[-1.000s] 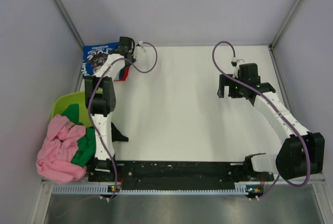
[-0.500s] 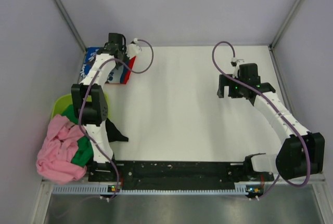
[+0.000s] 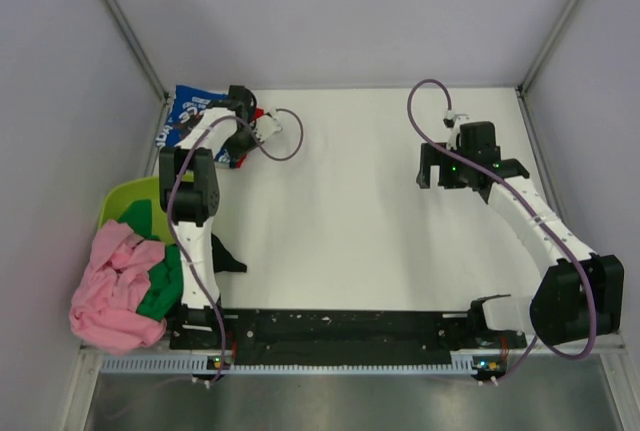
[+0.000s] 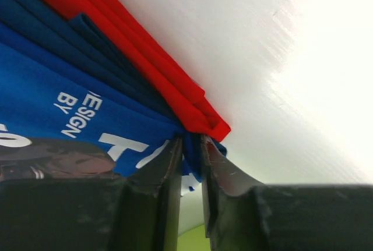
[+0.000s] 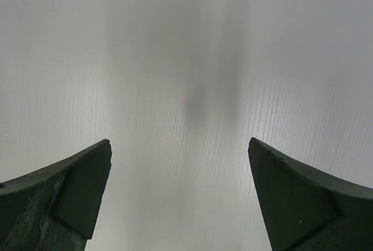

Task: Fold and stack the t-shirts
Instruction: Put the neatly folded tshirt into the corner of the board with the left arm

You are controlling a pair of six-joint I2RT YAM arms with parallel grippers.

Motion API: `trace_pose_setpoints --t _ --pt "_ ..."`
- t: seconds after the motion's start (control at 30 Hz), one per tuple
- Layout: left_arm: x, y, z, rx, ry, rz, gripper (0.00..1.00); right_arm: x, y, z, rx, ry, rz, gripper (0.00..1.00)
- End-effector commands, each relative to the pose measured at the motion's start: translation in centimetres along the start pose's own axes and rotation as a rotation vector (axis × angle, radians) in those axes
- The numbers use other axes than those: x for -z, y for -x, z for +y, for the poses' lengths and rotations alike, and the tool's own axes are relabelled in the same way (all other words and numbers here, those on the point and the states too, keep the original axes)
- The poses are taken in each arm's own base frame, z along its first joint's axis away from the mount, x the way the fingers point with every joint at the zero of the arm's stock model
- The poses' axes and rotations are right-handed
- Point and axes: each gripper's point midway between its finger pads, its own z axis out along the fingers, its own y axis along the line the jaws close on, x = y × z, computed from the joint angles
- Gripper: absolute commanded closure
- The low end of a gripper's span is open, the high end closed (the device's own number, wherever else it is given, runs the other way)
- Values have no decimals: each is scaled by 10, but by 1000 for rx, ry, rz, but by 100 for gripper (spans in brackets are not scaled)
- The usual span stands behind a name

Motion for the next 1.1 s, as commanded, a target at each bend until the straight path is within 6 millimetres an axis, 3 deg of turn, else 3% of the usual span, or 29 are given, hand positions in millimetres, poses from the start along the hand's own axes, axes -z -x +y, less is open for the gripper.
trace_pose_setpoints --t 0.0,0.1,0.13,0.17,0.2,0.23,0.27,0.37,0.53,0.67,0.73,0.83,0.93,1.07 --pt "11 2 -13 57 -75 -46 70 12 13 2 9 14 -62 1" --pt "38 13 -6 90 -41 -120 64 14 14 3 10 19 -68 1" --pt "49 17 -3 108 -23 -149 55 14 14 3 10 21 -69 1" --pt "59 20 -3 123 -13 -175 38 14 14 3 7 21 -69 1" --pt "73 24 -2 140 2 -212 35 13 14 3 4 21 -69 1" --pt "87 28 -5 151 2 -251 6 12 15 4 2 23 -70 1" --pt "100 31 -10 161 -2 -287 1 12 16 3 0 19 -77 1" --pt "140 35 -30 179 10 -401 1 13 20 -8 -34 -50 -126 1" --pt "183 18 -76 237 25 -576 1 28 22 -20 -76 -99 -313 1" --pt "194 9 -118 292 -6 -725 1 35 19 -39 -174 -195 -398 1" --pt "201 4 -133 315 5 -797 1 32 14 -36 -195 -173 -409 1" --pt "185 -15 -153 334 48 -826 1 26 5 -28 -204 -114 -420 1" --pt "166 -34 -160 351 131 -820 1 24 -5 -32 -218 -124 -445 1" --pt "150 -44 -160 477 215 -887 1 27 -8 -40 -242 -148 -523 1"
